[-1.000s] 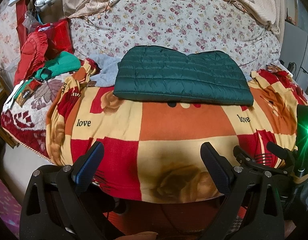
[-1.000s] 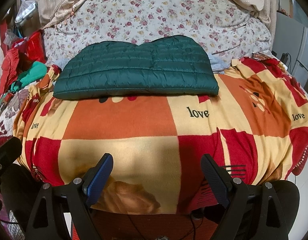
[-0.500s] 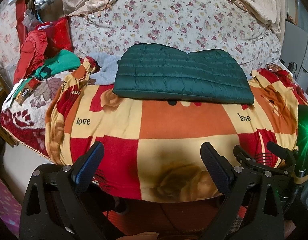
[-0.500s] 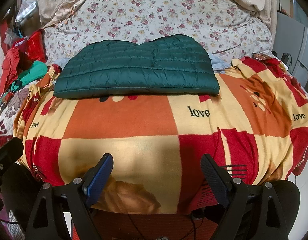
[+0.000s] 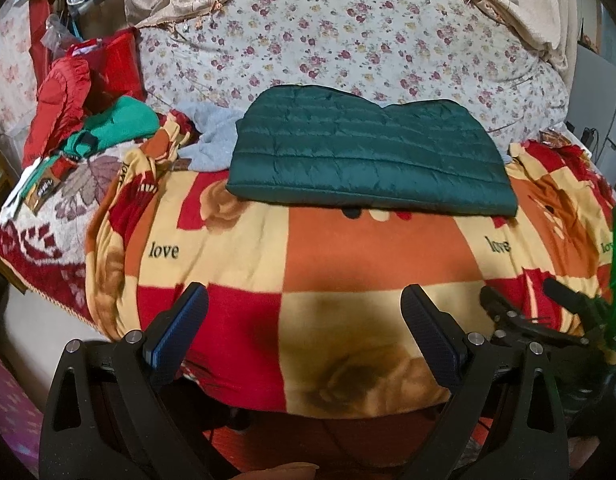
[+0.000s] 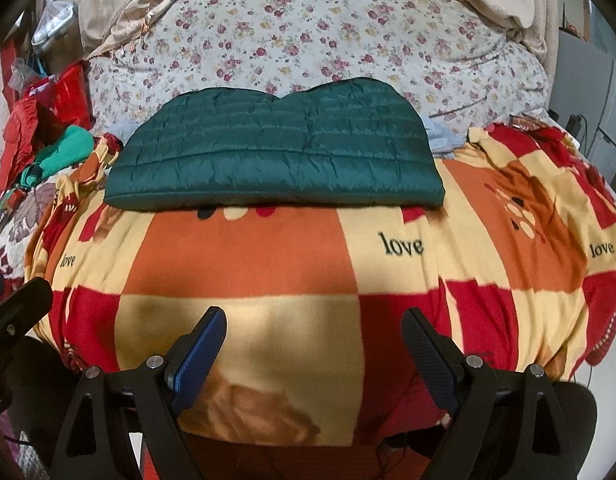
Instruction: Fold large clothes
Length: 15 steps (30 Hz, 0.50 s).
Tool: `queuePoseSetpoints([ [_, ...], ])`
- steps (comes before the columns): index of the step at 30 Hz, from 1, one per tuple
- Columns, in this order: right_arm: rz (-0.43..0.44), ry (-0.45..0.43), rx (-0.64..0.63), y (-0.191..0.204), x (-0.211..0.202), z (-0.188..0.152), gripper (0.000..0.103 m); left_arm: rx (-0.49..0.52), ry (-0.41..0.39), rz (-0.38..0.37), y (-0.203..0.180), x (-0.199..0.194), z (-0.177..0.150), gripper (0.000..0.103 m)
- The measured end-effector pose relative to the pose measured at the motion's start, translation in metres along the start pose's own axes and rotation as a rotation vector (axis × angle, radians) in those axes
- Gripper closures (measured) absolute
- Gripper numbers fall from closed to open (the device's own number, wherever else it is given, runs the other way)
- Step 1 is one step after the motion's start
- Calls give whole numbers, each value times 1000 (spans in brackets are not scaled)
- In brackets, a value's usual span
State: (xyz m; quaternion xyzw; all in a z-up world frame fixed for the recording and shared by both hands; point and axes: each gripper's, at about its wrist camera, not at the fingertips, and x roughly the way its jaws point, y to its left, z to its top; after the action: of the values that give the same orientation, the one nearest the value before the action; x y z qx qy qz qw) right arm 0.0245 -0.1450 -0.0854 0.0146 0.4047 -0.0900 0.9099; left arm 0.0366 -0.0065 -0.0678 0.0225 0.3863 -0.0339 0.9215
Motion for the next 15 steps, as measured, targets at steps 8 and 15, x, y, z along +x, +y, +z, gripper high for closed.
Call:
queuePoseSetpoints([
  [8, 6, 17, -15, 2, 25, 20, 16, -1, 24, -7, 8, 27, 13, 6],
  [15, -2, 36, -34, 5, 40, 19, 16, 12, 54, -43, 6, 45, 20, 6],
])
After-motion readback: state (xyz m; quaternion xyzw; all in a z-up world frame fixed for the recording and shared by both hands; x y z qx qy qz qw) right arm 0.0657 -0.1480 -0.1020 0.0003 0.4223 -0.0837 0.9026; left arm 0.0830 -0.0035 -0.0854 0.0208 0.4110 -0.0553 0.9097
